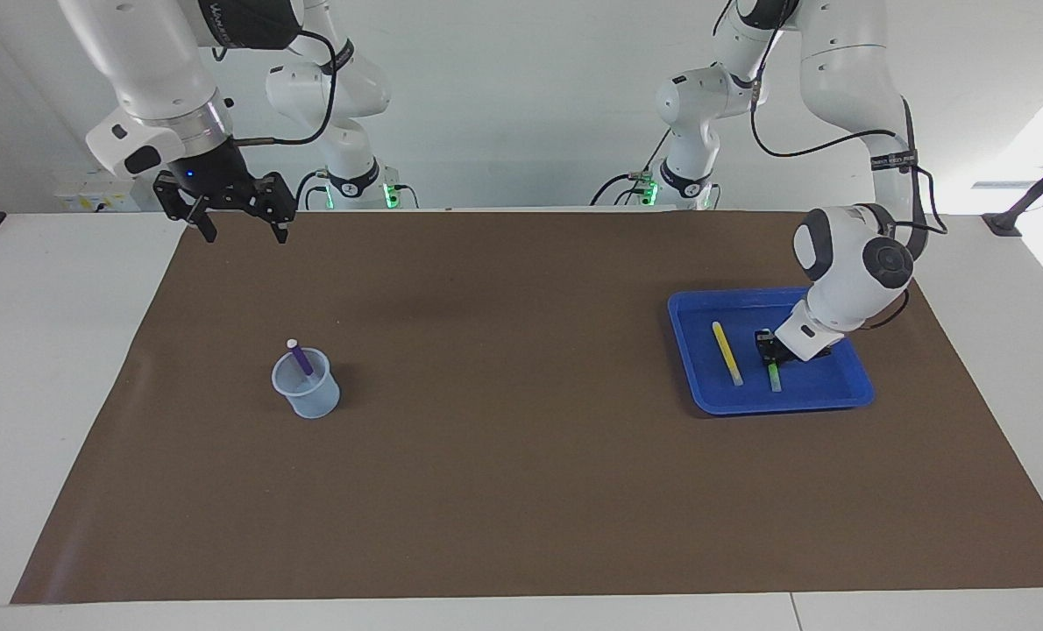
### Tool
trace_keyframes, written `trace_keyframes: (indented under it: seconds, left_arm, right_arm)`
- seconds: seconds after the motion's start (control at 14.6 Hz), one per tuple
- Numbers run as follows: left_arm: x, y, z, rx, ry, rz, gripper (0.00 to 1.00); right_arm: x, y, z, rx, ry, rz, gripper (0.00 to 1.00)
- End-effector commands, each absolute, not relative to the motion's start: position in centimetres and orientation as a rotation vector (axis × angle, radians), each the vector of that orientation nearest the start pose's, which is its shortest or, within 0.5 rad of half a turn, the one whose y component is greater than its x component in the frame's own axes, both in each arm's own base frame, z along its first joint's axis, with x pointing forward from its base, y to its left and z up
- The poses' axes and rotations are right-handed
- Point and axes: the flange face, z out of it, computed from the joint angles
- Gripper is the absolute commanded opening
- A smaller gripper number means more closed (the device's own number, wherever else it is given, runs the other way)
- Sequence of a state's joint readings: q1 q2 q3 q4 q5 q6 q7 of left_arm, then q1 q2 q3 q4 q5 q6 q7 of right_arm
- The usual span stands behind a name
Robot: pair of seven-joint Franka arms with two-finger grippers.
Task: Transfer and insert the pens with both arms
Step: 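Grasp the green pen in the tray with the left gripper and lift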
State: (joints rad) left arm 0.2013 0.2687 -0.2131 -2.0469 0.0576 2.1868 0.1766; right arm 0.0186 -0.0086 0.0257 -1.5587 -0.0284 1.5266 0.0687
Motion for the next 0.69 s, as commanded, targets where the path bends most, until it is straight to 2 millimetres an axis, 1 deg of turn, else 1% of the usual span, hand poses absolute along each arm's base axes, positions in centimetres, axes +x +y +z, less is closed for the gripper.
trace_keyframes:
  seconds: [0.0, 0.14, 0.21, 0.34, 0.48, 0.62]
  left_arm:
    - [56.9, 0.0, 30.4, -3.119, 0.333, 0.19, 0.0]
    - [57.3, 0.5, 31.0, -3.122, 0.32, 0.199, 0.0]
    - [57.6, 0.6, 31.8, -3.121, 0.312, 0.221, 0.0]
    - [58.7, 0.6, 35.0, -3.118, 0.303, 0.3, 0.0]
    - [59.6, 0.3, 39.4, -3.128, 0.263, 0.39, 0.0]
    - [60.0, -0.3, 42.9, -3.201, 0.09, 0.441, 0.0]
  right_arm:
    - [54.3, 1.9, 63.6, -3.192, 0.075, 0.044, 1.0]
    - [54.2, 2.0, 63.5, -3.19, 0.072, 0.036, 1.0]
    - [54.3, 2.0, 63.5, -3.19, 0.072, 0.036, 1.0]
    - [54.3, 1.6, 63.4, -3.187, 0.081, 0.032, 1.0]
    - [54.3, 1.3, 63.4, -3.181, 0.083, 0.033, 1.0]
    - [54.3, 1.4, 63.4, -3.179, 0.083, 0.031, 1.0]
